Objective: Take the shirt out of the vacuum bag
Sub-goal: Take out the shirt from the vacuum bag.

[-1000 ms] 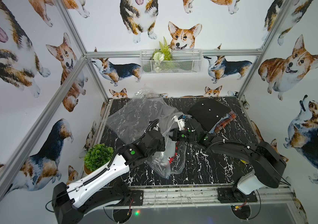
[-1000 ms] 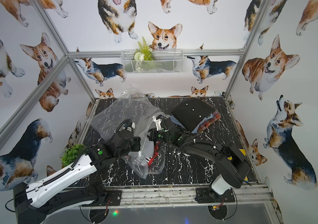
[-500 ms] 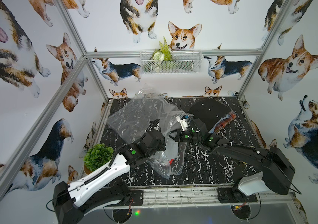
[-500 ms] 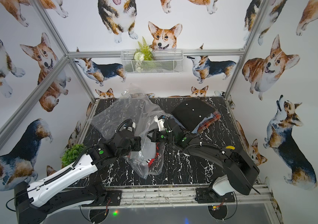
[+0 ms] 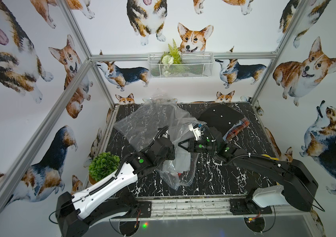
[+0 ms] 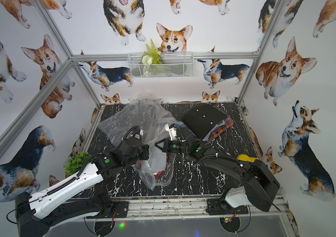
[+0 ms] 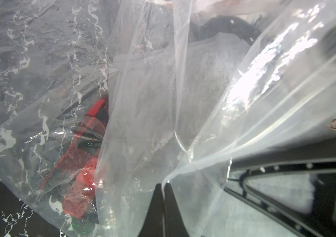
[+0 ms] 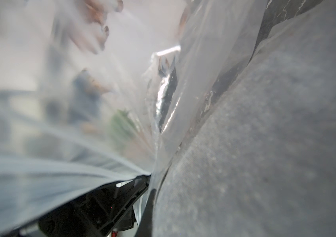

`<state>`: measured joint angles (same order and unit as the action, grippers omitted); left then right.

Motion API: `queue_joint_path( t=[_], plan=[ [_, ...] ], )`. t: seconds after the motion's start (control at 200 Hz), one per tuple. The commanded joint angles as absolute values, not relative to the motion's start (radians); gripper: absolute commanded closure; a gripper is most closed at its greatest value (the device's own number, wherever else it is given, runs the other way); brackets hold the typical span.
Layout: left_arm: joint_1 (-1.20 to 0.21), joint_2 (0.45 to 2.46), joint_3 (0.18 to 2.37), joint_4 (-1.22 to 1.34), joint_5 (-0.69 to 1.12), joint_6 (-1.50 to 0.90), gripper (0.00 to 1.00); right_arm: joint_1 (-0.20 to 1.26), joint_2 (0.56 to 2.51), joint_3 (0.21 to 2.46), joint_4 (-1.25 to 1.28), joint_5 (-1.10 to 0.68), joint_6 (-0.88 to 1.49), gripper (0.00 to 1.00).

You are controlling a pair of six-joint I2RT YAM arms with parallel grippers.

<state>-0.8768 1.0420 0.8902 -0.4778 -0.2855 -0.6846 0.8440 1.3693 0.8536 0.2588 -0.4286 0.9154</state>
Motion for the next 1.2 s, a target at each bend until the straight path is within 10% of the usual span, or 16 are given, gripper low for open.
queue_joint_path(
  t=[0.0,0.746,1.196],
  plan=[
    [-0.870,1.046,0.890,-0.494,-0.300,-0.698,1.00,0.842,1.333,0.842,0.389,-0.475,0.960,1.00],
    [-0.856,1.040,0.876,-0.491,-0.294,-0.704,1.00,0.815,1.005,0.811,0.150,-0.441,0.916,1.00],
    [-0.826,0.991,0.814,-0.511,-0.305,-0.713,1.00,0.497,0.816,0.932,-0.138,-0.522,0.875,1.00]
  ],
)
